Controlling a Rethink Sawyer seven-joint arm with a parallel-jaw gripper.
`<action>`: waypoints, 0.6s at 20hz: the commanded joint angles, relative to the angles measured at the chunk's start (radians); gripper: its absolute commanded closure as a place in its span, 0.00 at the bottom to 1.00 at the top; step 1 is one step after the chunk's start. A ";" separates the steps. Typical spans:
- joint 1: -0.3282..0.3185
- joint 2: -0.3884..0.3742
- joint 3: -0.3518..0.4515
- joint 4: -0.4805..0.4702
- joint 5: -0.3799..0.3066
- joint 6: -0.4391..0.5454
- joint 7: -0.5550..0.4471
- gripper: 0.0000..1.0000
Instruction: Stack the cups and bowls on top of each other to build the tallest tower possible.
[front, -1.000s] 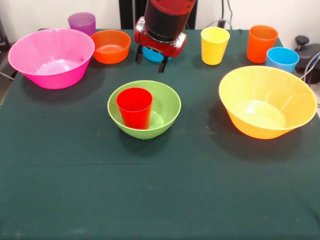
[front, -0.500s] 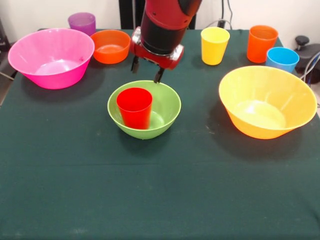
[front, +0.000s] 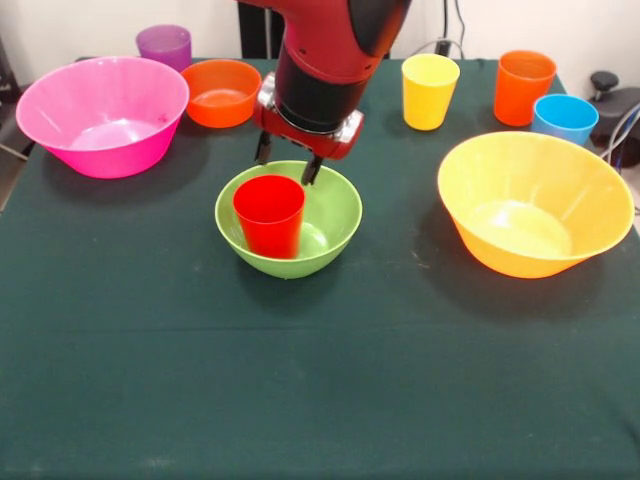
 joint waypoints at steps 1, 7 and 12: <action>0.021 0.032 0.099 -0.082 -0.012 0.085 -0.057 0.00; 0.032 0.034 0.099 -0.062 -0.002 0.041 -0.021 0.00; 0.039 0.043 0.105 -0.052 0.009 0.007 0.004 0.00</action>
